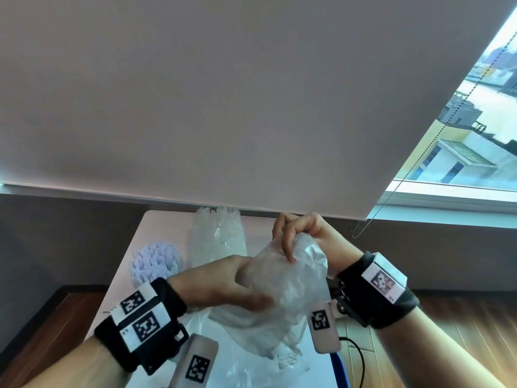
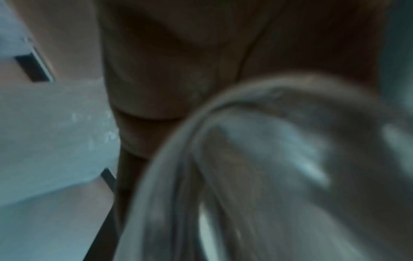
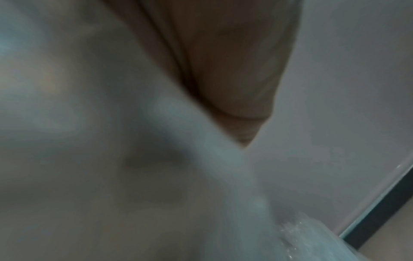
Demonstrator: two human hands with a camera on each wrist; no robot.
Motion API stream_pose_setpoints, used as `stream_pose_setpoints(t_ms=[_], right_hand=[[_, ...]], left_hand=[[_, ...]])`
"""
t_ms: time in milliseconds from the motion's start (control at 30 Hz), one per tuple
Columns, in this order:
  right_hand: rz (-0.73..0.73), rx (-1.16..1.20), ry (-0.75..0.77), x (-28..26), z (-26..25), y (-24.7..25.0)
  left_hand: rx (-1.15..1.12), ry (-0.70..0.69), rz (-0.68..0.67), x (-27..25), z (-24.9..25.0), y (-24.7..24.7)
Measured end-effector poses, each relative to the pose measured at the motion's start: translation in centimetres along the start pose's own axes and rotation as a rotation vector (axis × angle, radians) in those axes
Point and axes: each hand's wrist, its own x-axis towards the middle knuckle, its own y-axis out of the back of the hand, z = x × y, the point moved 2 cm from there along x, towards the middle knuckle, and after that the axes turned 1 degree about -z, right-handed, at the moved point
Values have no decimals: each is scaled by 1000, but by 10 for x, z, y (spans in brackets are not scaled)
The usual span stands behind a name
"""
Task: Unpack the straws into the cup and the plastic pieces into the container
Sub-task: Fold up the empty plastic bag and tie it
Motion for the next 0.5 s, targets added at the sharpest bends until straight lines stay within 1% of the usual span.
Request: stream_pose_setpoints(t_ms=[33, 100, 167, 233, 300, 333, 367, 400, 433, 467, 500], right_hand=[[0, 32, -9, 3, -2, 0], [27, 150, -58, 3, 2, 4], [83, 350, -108, -3, 15, 15], [111, 469, -158, -12, 31, 19], [76, 462, -222, -19, 43, 8], [30, 417, -220, -20, 47, -1], [19, 367, -204, -21, 48, -11], [60, 331, -185, -20, 47, -19], [134, 320, -170, -17, 44, -22], [220, 315, -155, -15, 42, -23], [290, 311, -144, -13, 41, -22]], left_hand=[[-10, -3, -8, 0, 2, -5], [-29, -48, 41, -2, 1, -7], [-92, -106, 152, -7, 1, -3], [-191, -177, 305, -9, -1, 3], [-250, -235, 490, -8, -3, 7], [-234, -250, 578, -6, -3, 7], [-193, -263, 648, -4, -2, 6], [-134, -263, 702, -2, -2, 3], [-81, -255, 733, 0, -1, 0], [-49, -247, 730, 1, -2, -1], [-64, -248, 677, 2, -4, -1]])
